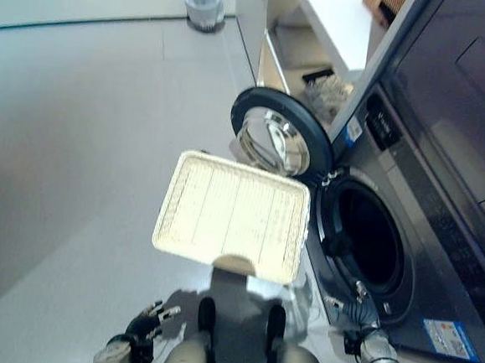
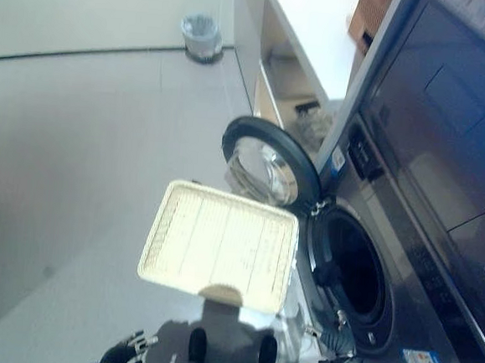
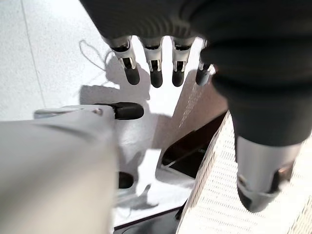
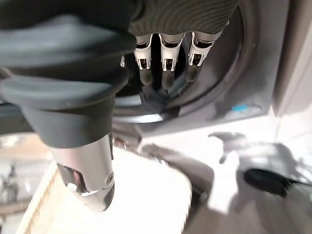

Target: Put the clothes into the washing machine.

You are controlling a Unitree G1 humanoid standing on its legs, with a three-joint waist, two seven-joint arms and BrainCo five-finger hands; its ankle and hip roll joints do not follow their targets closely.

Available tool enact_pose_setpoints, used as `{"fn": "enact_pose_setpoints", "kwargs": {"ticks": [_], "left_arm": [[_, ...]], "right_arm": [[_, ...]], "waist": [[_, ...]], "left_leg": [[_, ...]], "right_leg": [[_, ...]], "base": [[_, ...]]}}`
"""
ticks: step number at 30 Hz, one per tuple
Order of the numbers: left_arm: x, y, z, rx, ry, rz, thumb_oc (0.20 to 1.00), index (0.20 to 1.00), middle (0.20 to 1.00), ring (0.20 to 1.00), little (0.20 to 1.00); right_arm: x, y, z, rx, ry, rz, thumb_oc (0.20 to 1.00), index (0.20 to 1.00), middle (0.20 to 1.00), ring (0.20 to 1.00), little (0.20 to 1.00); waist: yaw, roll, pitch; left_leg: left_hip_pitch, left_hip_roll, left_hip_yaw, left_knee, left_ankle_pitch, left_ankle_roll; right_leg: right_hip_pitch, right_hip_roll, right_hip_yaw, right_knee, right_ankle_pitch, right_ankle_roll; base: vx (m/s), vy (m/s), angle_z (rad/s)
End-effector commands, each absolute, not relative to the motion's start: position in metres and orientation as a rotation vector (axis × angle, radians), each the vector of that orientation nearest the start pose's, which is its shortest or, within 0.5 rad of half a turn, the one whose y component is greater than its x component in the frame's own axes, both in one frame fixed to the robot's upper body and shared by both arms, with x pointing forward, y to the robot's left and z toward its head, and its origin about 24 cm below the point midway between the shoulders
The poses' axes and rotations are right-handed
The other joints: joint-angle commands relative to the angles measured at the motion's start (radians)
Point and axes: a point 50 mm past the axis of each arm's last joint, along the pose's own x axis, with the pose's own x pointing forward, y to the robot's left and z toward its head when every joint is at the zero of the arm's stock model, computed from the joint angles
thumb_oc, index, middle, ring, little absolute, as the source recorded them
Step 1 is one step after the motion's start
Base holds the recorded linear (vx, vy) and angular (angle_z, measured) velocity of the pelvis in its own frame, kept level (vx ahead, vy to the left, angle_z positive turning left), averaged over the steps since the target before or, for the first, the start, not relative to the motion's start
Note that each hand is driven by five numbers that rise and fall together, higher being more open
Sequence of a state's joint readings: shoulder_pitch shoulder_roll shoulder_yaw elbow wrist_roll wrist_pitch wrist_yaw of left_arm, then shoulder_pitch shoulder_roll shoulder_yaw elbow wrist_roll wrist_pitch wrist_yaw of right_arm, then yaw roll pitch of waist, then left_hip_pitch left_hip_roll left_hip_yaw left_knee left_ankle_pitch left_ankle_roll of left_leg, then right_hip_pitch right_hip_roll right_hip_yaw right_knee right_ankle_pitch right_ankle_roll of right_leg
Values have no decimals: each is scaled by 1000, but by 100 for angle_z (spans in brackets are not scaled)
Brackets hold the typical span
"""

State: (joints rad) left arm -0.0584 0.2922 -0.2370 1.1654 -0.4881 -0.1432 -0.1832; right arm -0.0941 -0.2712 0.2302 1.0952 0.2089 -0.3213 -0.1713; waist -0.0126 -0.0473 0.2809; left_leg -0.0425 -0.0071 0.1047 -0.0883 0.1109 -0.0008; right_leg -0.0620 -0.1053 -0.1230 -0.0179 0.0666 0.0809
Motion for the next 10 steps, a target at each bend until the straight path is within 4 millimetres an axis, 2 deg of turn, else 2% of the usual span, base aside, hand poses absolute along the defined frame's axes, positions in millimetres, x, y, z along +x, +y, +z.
{"fn": "enact_pose_setpoints", "kwargs": {"ticks": [1,5,10], "left_arm": [[142,217,-145,-50,949,-42,1000,1000,1000,1000,1000],[135,211,-148,-20,969,-69,1000,1000,1000,1000,1000],[139,210,-147,54,943,-56,1000,1000,1000,1000,1000]], "right_arm": [[177,-237,-120,-251,733,-98,1000,1000,1000,1000,1000],[155,-230,-136,-189,872,-66,1000,1000,1000,1000,1000],[143,-220,-145,-181,952,-6,1000,1000,1000,1000,1000]], "waist": [[-1,29,-25],[19,24,-80],[26,26,-117]], "left_leg": [[21,-50,4,95,-161,-3],[79,-51,-14,61,-160,-5],[124,-43,0,40,-161,-10]], "right_leg": [[5,57,-13,34,-43,18],[70,65,-34,1,-44,14],[123,67,-62,-18,-55,8]], "base": [[140,-106,10],[122,-90,14],[70,-73,11]]}}
